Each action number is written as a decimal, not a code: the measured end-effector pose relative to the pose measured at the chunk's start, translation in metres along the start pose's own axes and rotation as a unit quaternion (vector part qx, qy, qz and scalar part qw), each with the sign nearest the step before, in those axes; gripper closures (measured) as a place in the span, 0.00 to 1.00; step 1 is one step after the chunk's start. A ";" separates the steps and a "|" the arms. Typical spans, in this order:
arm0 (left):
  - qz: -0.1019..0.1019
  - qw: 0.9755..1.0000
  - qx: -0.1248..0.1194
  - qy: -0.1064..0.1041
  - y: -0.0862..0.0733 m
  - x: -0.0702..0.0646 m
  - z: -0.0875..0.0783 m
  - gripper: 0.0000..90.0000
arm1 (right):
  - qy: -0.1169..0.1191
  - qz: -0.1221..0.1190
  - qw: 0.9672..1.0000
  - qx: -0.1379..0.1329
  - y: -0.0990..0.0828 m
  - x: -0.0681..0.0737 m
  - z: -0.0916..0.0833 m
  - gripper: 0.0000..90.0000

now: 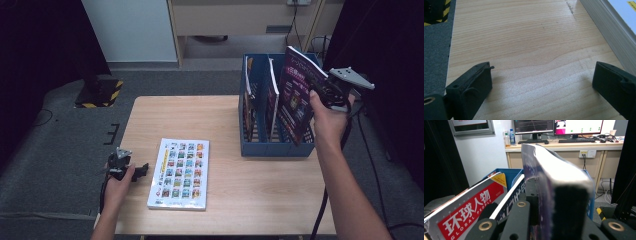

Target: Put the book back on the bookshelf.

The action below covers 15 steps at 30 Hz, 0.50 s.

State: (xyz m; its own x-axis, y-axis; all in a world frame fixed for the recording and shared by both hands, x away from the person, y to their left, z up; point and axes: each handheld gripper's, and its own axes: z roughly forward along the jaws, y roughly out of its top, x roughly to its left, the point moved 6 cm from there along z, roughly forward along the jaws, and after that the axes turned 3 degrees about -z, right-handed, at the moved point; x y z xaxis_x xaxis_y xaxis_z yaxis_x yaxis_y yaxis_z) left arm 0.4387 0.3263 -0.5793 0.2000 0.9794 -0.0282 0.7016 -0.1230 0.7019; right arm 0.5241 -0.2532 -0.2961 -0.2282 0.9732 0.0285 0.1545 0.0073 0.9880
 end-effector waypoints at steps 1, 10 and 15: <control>0.000 1.000 0.000 0.000 0.000 0.000 0.000 0.02 | -0.001 -0.001 1.000 0.000 0.000 0.000 0.001 0.94; 0.001 1.000 -0.001 -0.001 0.000 0.000 0.000 0.02 | -0.007 -0.002 1.000 0.003 -0.002 0.001 0.012 0.94; 0.001 1.000 -0.001 -0.001 0.000 0.000 0.000 0.02 | -0.007 -0.001 1.000 0.001 0.001 0.003 0.015 0.94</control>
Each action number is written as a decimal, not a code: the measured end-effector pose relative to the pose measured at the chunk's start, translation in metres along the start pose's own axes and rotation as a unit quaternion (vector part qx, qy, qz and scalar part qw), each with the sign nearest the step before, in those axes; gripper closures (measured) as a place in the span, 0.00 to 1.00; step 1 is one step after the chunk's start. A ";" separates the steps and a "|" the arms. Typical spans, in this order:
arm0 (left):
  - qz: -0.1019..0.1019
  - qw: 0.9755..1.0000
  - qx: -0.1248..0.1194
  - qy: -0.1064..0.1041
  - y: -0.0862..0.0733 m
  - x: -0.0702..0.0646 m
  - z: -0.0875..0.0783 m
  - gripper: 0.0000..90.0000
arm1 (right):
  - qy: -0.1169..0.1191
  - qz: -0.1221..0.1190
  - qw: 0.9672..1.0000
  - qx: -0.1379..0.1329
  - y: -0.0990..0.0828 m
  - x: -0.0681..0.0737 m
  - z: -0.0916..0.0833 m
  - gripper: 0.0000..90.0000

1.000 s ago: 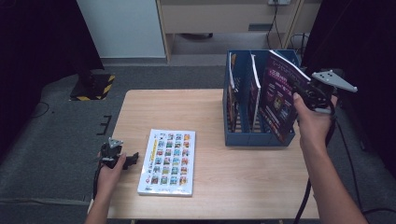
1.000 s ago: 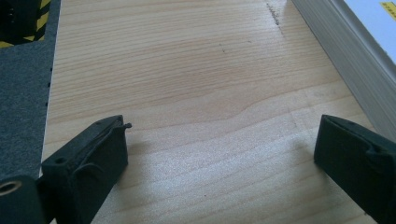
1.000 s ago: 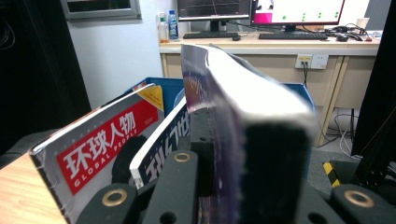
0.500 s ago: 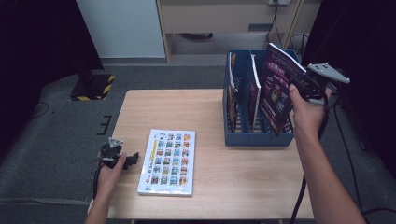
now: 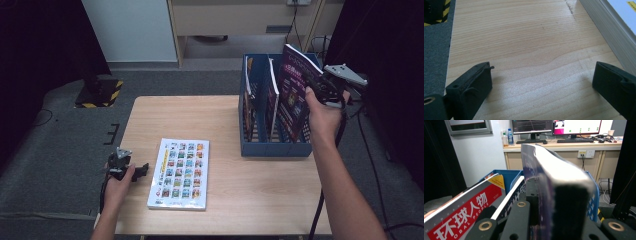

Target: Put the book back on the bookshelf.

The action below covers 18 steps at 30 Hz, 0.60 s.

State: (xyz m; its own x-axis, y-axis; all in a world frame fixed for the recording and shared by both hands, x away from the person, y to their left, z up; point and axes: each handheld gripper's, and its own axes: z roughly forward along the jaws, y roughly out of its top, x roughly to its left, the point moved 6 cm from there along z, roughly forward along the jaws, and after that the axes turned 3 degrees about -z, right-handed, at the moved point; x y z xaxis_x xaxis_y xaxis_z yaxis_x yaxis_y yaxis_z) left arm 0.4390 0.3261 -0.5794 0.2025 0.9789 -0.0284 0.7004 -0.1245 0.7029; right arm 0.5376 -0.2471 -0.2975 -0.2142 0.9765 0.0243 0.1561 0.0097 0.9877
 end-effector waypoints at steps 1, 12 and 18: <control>0.000 1.000 0.000 0.000 0.000 0.000 0.000 0.02 | 0.000 0.001 1.000 -0.001 0.001 0.000 0.001 0.94; 0.001 1.000 0.000 0.000 0.000 0.000 0.000 0.02 | -0.003 0.018 1.000 -0.003 0.001 -0.001 0.013 0.94; 0.001 1.000 0.000 0.000 0.000 0.000 0.000 0.02 | -0.008 0.025 1.000 -0.003 -0.001 -0.002 0.017 0.94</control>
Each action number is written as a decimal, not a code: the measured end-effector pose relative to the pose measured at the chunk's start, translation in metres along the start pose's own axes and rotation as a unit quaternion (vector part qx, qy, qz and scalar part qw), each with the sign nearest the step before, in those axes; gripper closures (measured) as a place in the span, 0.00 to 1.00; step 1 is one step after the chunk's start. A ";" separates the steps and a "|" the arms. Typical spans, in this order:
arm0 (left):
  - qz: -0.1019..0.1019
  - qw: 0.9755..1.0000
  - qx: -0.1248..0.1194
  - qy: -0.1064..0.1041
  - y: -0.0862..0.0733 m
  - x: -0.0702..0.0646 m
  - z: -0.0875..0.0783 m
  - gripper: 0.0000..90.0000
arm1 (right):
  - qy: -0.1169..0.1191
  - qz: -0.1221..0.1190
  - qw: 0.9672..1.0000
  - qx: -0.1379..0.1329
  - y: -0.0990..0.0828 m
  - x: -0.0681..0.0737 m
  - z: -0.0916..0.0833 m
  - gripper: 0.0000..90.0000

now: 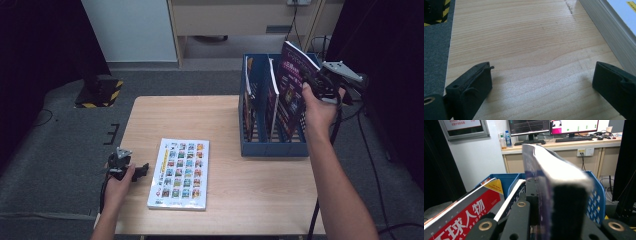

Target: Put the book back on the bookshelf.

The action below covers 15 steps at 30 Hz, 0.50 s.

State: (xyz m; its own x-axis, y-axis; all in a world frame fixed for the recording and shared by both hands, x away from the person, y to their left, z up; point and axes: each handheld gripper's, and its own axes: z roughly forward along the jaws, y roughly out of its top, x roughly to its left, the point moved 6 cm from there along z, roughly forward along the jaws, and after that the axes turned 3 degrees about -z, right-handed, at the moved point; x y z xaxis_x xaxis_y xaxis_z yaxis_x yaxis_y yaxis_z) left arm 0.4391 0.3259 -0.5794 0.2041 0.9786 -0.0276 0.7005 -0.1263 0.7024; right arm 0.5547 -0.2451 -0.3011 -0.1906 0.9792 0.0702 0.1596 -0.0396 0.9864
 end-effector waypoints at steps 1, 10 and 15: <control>0.000 1.000 0.000 0.000 0.000 0.000 0.000 0.02 | -0.001 0.000 1.000 -0.001 0.000 0.000 0.000 0.94; 0.001 1.000 0.001 0.000 0.000 0.000 0.000 0.02 | -0.005 -0.007 1.000 -0.002 0.000 0.000 0.002 0.94; 0.001 1.000 0.001 0.000 0.000 0.000 0.000 0.02 | -0.008 -0.015 1.000 0.002 -0.003 0.001 0.008 0.94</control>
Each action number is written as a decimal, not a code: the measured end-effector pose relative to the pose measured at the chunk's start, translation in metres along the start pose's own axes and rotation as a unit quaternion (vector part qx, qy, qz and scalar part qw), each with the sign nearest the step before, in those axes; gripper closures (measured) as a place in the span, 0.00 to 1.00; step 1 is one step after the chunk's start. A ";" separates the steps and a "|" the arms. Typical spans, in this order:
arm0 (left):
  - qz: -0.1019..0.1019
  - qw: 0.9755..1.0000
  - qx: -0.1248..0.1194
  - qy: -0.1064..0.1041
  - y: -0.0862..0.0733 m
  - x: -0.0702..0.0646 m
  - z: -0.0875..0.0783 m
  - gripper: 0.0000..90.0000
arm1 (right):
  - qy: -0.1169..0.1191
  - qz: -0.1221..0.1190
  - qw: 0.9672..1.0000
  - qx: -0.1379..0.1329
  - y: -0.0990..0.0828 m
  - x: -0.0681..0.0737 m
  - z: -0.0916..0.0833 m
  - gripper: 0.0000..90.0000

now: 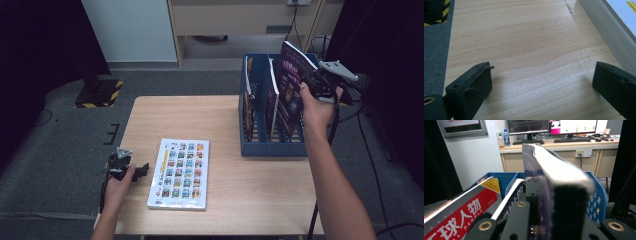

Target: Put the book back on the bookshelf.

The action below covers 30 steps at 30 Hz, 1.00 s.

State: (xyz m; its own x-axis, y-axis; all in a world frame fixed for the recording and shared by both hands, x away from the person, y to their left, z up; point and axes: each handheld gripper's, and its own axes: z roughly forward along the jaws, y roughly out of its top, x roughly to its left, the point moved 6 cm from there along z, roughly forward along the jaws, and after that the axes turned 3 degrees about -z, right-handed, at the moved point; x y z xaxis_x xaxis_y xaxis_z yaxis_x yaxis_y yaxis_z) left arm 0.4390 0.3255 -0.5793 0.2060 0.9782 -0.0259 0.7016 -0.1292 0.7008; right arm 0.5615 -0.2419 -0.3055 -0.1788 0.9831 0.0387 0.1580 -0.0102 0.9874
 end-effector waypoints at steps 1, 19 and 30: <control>0.000 1.000 0.000 0.000 0.000 0.000 0.000 0.02 | 0.000 0.001 1.000 0.000 -0.001 0.000 0.001 0.94; 0.000 1.000 0.000 0.000 0.000 0.000 0.000 0.02 | 0.003 -0.004 1.000 -0.013 -0.012 0.011 0.010 0.94; 0.000 1.000 0.000 0.000 0.000 -0.001 0.000 0.01 | -0.003 -0.001 1.000 -0.008 -0.024 0.007 0.019 0.94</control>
State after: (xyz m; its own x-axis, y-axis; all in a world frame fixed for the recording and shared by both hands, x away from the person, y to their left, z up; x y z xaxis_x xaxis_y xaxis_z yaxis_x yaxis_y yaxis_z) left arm 0.4393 0.3245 -0.5794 0.2060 0.9782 -0.0268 0.7015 -0.1285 0.7010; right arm 0.5753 -0.2315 -0.3316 -0.1730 0.9842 0.0367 0.1424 -0.0118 0.9897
